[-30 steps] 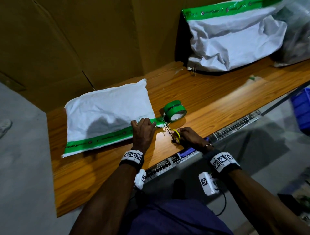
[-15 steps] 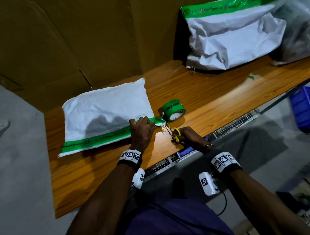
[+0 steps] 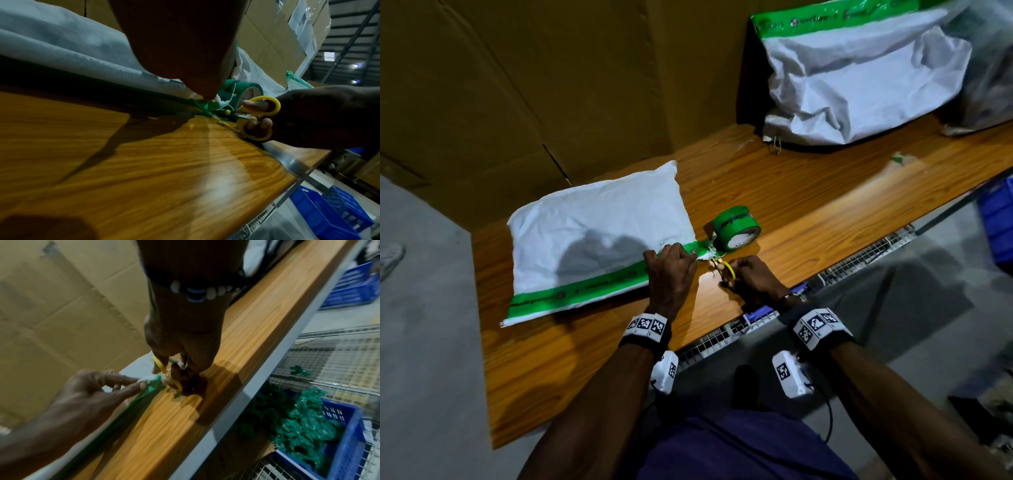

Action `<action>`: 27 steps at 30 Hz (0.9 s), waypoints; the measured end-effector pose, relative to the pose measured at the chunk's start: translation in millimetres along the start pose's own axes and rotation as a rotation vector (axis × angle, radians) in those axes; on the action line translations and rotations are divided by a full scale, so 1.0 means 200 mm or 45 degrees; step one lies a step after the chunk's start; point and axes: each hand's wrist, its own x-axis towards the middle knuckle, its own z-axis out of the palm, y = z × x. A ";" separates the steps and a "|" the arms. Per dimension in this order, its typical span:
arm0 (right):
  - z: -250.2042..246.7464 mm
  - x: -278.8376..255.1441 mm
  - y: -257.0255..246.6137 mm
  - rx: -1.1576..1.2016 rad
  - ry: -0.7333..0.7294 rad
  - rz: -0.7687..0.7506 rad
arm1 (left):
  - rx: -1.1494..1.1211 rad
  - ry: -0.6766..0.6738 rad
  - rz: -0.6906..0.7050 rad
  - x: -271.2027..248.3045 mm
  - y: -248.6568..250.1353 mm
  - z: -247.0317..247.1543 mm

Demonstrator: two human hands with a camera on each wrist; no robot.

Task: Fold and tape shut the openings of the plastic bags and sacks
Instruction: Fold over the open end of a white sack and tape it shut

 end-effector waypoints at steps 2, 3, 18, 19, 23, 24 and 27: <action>0.02 0.02 0.00 -0.130 0.038 0.013 | 0.041 0.010 -0.022 0.00 -0.01 -0.02; 0.03 0.03 0.00 -0.172 0.032 0.020 | 0.076 0.011 -0.019 0.00 -0.01 -0.04; 0.04 -0.06 -0.08 -1.226 0.219 -0.380 | 0.184 -0.130 -0.123 -0.18 -0.17 -0.15; 0.03 -0.06 -0.08 -1.264 0.251 -0.406 | 0.174 -0.123 -0.157 -0.20 -0.18 -0.15; 0.00 -0.10 -0.08 -1.480 0.313 -0.511 | 0.110 -0.089 -0.201 -0.24 -0.25 -0.19; 0.01 -0.09 -0.08 -1.515 0.304 -0.510 | 0.105 -0.104 -0.175 -0.25 -0.26 -0.19; 0.05 -0.07 -0.08 -1.496 0.317 -0.463 | 0.088 -0.148 -0.148 -0.28 -0.27 -0.21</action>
